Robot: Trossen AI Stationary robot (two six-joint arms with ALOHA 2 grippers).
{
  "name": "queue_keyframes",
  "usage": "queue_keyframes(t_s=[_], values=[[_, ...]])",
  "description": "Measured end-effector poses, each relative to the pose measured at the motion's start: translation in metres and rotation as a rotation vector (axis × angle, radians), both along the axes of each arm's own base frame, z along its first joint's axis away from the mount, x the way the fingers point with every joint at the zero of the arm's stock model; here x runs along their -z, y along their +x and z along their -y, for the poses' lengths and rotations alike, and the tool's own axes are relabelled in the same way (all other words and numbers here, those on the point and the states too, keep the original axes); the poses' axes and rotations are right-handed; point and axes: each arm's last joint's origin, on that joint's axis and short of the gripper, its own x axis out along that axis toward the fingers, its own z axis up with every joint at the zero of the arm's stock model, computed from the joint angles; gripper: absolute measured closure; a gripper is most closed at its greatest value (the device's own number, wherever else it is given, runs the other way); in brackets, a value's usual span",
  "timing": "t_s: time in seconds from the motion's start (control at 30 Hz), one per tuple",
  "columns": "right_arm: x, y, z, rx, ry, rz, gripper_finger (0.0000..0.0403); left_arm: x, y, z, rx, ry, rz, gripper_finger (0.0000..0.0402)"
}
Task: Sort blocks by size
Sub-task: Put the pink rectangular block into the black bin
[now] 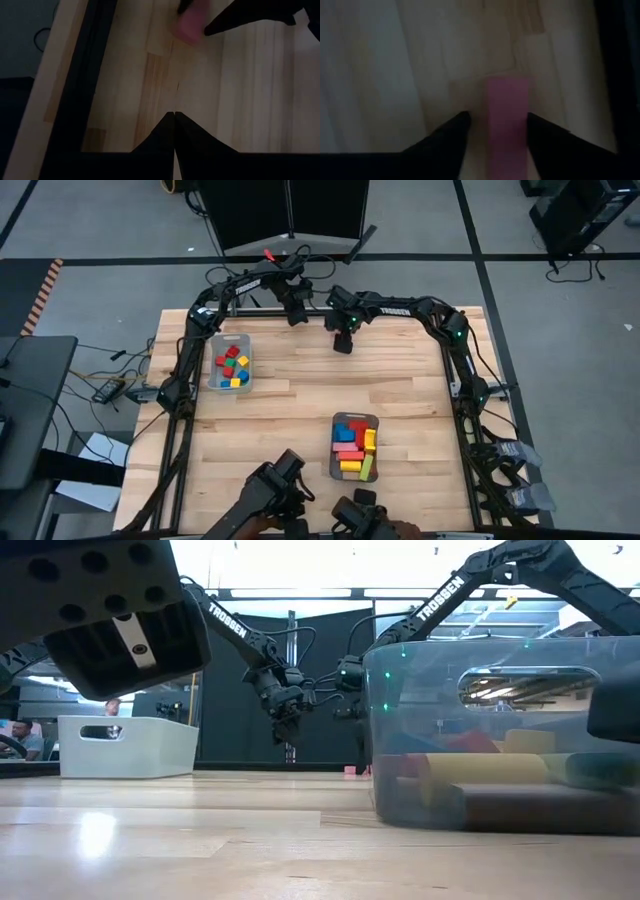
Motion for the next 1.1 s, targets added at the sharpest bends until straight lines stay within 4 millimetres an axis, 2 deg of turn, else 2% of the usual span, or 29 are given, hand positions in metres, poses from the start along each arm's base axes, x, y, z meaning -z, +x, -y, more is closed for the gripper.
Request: queue_keyframes(t_s=[0.17,0.33,0.4,0.53,0.63,0.7,0.8,0.9,0.93,1.1], values=[[0.001,0.000,-0.002,0.003,0.025,0.001,0.0293,0.000,0.000,0.000,-0.018,-0.012,-0.005,0.0390],[-0.001,-0.001,-0.003,-0.004,0.040,0.012,0.0291,0.000,0.000,0.000,-0.043,-0.026,-0.010,0.0390],[-0.008,-0.001,-0.005,-0.015,0.033,0.024,0.0291,0.000,0.001,0.000,-0.048,-0.029,-0.011,0.0390],[-0.030,-0.005,-0.014,-0.039,0.023,0.036,0.0291,-0.001,0.002,-0.001,-0.083,-0.037,-0.007,0.0390],[-0.070,-0.006,-0.021,-0.076,-0.020,0.134,0.0291,-0.007,0.002,-0.002,-0.102,-0.038,0.006,0.0390],[-0.095,-0.010,-0.032,-0.109,0.001,0.178,0.0291,-0.019,0.002,0.000,-0.115,-0.029,0.025,0.0390],[-0.124,-0.016,-0.063,-0.197,0.064,0.223,0.0291,-0.041,0.003,0.005,-0.116,0.005,0.068,0.0390],[-0.154,-0.024,-0.110,-0.348,0.160,0.303,0.0291,-0.067,0.004,0.014,-0.121,0.039,0.113,0.0390],[-0.158,-0.029,-0.127,-0.391,0.206,0.313,0.0291,-0.078,0.004,0.018,-0.125,0.049,0.132,0.0390],[-0.143,-0.045,-0.222,-0.482,0.357,0.238,0.0291,-0.138,0.001,0.052,-0.101,0.116,0.221,0.0390]])
